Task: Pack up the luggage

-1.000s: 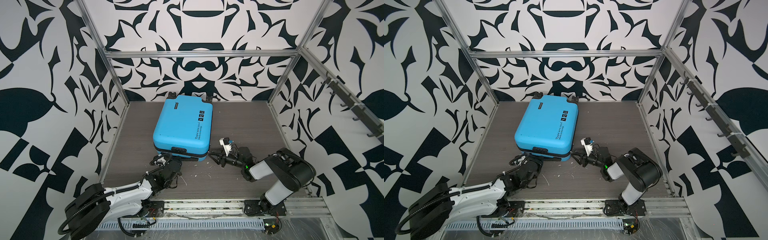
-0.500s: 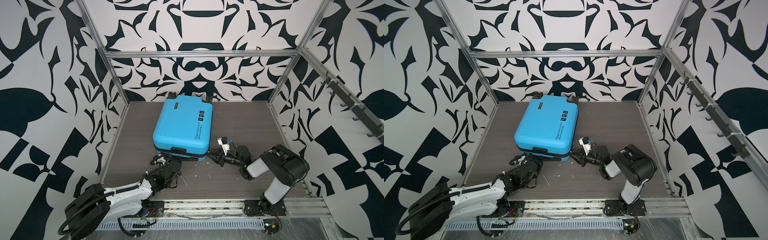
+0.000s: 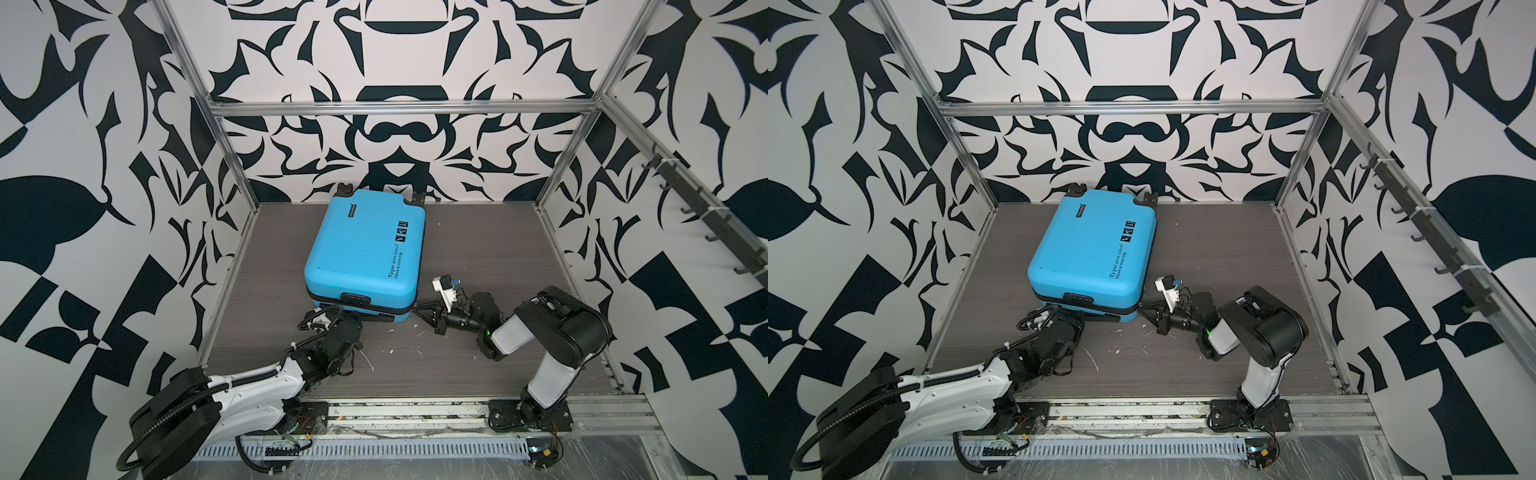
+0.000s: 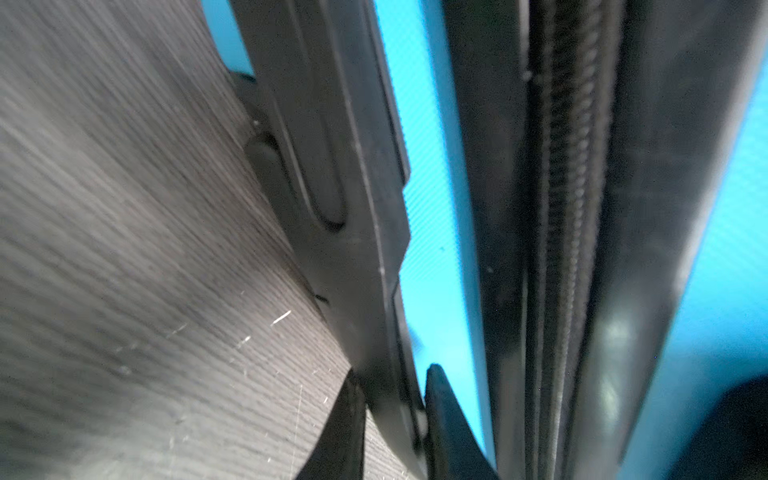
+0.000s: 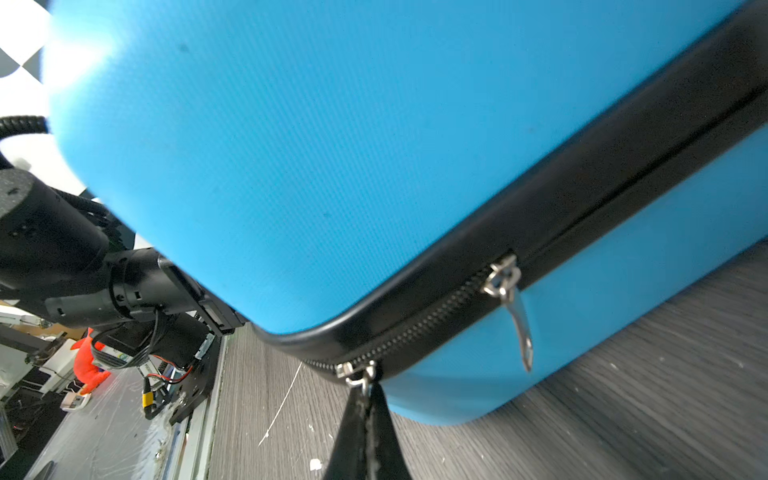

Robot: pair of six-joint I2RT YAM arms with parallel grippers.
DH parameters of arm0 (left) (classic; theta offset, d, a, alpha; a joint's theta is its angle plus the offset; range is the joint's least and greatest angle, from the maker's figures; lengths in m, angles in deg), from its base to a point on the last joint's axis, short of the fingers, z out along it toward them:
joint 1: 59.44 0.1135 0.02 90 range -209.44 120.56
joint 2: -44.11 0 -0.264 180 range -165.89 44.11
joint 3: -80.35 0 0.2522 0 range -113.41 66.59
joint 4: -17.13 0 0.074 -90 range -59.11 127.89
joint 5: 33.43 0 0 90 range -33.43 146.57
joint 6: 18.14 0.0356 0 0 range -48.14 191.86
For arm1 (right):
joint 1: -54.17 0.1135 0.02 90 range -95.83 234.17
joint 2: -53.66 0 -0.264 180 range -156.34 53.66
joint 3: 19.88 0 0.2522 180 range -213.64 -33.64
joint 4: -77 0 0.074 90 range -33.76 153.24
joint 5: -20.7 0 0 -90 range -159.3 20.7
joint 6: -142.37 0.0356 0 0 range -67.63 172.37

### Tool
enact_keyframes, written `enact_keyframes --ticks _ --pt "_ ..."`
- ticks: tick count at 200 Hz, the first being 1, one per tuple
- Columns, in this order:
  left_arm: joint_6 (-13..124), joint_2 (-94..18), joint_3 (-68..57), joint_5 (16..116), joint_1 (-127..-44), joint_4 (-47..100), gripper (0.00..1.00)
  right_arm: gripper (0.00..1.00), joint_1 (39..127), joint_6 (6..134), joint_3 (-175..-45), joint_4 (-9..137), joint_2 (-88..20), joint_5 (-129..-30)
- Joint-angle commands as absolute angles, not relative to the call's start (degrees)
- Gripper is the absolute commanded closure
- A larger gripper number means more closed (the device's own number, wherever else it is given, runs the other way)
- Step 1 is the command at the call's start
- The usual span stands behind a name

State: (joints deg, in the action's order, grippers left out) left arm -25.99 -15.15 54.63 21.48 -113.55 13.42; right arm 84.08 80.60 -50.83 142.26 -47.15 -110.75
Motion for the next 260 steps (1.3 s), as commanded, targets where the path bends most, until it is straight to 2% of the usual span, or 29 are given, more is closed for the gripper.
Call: enact_keyframes --ticks 1,81,127,147,150,151,154,157,165,172,194,202,224,231,243,260 --pt "-19.59 -14.3 55.4 20.62 -113.69 17.48 1.0 1.0 83.46 82.65 -52.22 144.62 -46.67 -101.07" --pt "-19.63 -9.87 55.87 20.1 -113.58 22.85 1.0 1.0 80.56 84.75 -53.11 144.71 -47.31 -94.84" --pt "-19.0 -10.19 55.59 20.09 -113.58 22.73 1.0 1.0 80.1 85.59 -55.82 142.19 -47.46 -98.31" --pt "-16.22 -10.32 54.56 20.07 -113.58 21.94 1.0 0.65 80.18 85.35 -54.85 140.95 -46.77 -98.98" --pt "-15.4 -10.23 54.22 20.18 -113.58 22.01 0.94 0.57 80.18 85.19 -54.44 141.14 -46.63 -99.0" --pt "-15.1 -10.17 54.13 20.19 -113.58 22.01 0.91 0.57 80.18 85.17 -54.33 141.21 -46.56 -99.05" --pt "-14.14 -10.12 53.82 20.37 -113.58 22.14 0.84 0.37 80.18 85.08 -53.9 141.44 -46.43 -99.2" --pt "-13.24 -9.89 53.26 20.54 -113.58 22.34 0.75 0.28 80.18 84.99 -53.45 141.65 -46.24 -99.32" --pt "-9.91 -9.39 51.34 21.16 -113.58 23.71 0.54 0.22 80.1 84.73 -52.48 141.73 -45.58 -99.09" --pt "-7.18 -8.92 49.25 21.67 -113.58 25.97 0.44 0.16 80.02 84.23 -51.44 141.49 -44.76 -98.66" --pt "2.33 -7.13 41.76 23.98 -113.63 33.04 0.3 0.09 78.12 83.77 -48.74 139.83 -41.63 -97.82" --pt "5.98 -6.63 38.99 25.17 -113.63 34.96 0.26 0.02 76.96 83.97 -48.21 138.6 -40.11 -97.97" --pt "18.57 -6.41 31.24 28.3 -113.67 39.21 0.16 0.01 74.47 83.65 -48.52 131.59 -33.5 -97.29" --pt "23.14 -6.58 28.06 28.1 -113.66 41.25 0.09 0.01 74.04 82.97 -49.26 127.56 -30.63 -96.28" --pt "31.43 -6.73 23.0 24.58 -113.66 44.68 0.07 0.01 73.51 81.0 -51.83 115.75 -24.51 -93.33" --pt "41.93 -6.65 17.78 16.63 -113.26 44.49 0.04 0.01 73.51 77.23 -58.4 95.64 -15.59 -83.9"
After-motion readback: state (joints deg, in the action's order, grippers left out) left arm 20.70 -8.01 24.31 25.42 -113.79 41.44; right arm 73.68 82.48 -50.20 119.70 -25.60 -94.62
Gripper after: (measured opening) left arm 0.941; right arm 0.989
